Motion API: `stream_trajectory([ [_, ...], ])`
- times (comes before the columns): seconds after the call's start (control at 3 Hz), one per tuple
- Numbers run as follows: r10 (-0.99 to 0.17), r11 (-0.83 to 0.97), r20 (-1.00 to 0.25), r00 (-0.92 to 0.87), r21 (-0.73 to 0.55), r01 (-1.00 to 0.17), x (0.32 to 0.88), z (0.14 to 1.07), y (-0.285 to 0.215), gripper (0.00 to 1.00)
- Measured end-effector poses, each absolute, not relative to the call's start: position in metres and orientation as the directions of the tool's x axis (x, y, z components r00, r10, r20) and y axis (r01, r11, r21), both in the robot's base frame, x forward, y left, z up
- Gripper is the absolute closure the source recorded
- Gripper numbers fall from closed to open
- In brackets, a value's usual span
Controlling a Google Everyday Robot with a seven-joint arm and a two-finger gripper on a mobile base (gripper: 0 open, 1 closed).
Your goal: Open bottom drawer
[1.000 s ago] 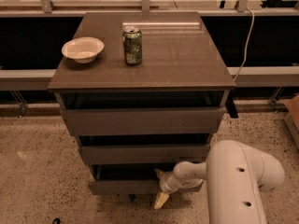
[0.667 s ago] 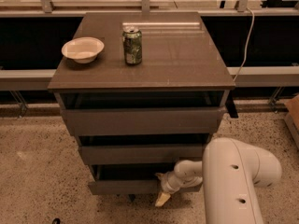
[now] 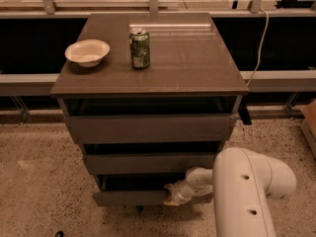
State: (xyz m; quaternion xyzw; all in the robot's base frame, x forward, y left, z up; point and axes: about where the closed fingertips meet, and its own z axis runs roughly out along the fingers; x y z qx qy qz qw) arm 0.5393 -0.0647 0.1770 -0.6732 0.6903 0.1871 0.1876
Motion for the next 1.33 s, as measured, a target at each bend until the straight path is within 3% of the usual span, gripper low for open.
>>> stream_trajectory([
  [0.33,-0.859,0.024,-0.511,-0.023,0.006,-1.0,0.5393,0.1806,-0.0647,0.82],
  [1.0,-0.859,0.023,-0.511,-0.023,0.006,-1.0,0.5393,0.1872,-0.0646,0.85],
  [1.33,-0.859,0.023,-0.511,-0.023,0.006,-1.0,0.5392,0.1873,-0.0645,0.67],
])
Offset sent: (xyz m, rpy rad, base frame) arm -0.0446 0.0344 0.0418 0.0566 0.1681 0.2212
